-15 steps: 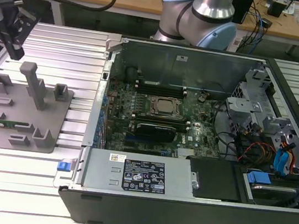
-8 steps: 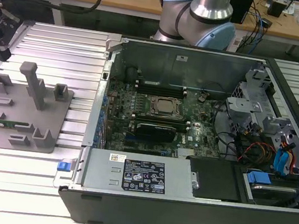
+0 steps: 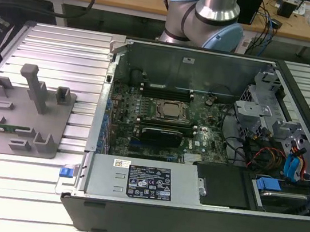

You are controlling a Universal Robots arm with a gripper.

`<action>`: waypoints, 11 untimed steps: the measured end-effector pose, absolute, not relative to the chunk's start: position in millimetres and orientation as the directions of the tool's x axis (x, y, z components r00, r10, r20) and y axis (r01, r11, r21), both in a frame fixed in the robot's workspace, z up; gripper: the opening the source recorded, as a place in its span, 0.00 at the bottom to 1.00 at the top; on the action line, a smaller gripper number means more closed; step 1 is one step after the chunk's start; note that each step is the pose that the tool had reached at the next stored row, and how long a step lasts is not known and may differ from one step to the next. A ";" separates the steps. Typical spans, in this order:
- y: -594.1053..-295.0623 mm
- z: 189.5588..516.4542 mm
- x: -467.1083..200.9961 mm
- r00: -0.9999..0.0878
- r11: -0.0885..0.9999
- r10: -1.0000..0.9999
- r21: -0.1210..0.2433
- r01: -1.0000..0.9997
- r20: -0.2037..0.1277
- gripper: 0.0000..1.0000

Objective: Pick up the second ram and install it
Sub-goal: 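Reach for the second ram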

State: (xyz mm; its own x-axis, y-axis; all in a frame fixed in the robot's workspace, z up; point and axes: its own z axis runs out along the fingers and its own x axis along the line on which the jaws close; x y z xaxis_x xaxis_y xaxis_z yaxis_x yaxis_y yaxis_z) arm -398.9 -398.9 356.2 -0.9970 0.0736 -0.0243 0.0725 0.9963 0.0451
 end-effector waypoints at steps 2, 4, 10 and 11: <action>-400.0 352.3 -404.3 -0.997 0.996 0.074 0.045 0.072 -0.024 0.08; -401.3 349.2 -407.5 -0.997 0.996 0.073 0.045 0.072 -0.024 0.08; -403.3 343.0 -414.0 -0.997 0.996 0.074 0.045 0.072 -0.024 0.08; -403.6 341.7 -415.4 -0.997 0.996 0.074 0.045 0.072 -0.024 0.08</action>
